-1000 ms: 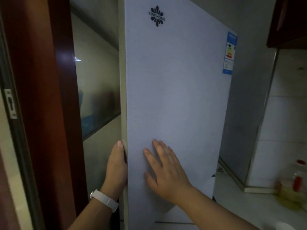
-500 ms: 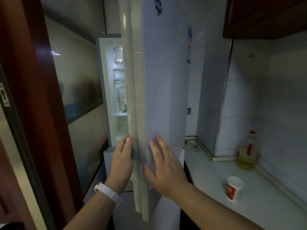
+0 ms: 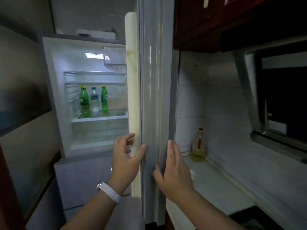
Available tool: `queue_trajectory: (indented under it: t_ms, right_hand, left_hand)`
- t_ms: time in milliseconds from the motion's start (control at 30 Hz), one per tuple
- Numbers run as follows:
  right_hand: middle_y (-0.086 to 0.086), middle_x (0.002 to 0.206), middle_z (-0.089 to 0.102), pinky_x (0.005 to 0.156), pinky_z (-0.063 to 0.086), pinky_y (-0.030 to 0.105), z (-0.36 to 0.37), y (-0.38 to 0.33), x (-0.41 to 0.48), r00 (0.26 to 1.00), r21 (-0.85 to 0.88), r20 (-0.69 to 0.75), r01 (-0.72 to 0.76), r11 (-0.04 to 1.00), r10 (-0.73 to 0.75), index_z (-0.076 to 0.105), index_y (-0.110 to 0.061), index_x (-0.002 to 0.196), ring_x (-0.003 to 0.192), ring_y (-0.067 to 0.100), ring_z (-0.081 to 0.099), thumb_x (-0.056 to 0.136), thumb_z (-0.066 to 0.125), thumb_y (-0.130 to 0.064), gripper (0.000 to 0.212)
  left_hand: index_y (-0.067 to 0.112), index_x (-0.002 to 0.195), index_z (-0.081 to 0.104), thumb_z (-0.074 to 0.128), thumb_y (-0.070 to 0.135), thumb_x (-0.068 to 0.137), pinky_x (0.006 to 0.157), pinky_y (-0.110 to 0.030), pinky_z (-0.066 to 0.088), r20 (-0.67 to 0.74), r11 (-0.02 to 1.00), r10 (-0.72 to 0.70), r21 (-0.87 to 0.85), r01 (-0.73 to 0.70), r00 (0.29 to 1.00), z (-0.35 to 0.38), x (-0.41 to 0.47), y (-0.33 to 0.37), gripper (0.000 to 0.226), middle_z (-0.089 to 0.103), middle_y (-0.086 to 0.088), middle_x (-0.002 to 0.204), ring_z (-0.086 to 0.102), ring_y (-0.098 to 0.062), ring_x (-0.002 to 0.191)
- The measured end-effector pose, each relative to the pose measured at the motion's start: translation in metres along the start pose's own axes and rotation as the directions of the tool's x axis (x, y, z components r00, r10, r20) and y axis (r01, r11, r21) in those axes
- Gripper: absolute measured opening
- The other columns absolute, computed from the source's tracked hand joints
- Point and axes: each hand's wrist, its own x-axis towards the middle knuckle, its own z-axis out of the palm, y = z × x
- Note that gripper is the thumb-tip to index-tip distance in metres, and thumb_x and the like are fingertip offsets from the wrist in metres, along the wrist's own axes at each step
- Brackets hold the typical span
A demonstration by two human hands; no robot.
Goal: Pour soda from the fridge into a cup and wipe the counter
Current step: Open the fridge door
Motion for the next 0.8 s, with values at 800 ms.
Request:
queue_trajectory:
  t_ms: [800]
  right_hand:
    - [-0.004, 0.162, -0.015, 0.116, 0.027, 0.029, -0.034, 0.115, 0.017, 0.911, -0.080, 0.067, -0.402, 0.912, 0.408, -0.017, -0.023, 0.153, 0.150, 0.017, 0.006, 0.098, 0.047, -0.040, 0.086]
  left_hand:
    - [0.033, 0.147, 0.025, 0.066, 0.009, 0.084, 0.109, -0.048, 0.039, 0.344, 0.989, 0.117, -0.129, -0.077, 0.932, 0.152, 0.011, -0.002, 0.079, 0.036, 0.013, 0.142, 0.038, -0.010, 0.132]
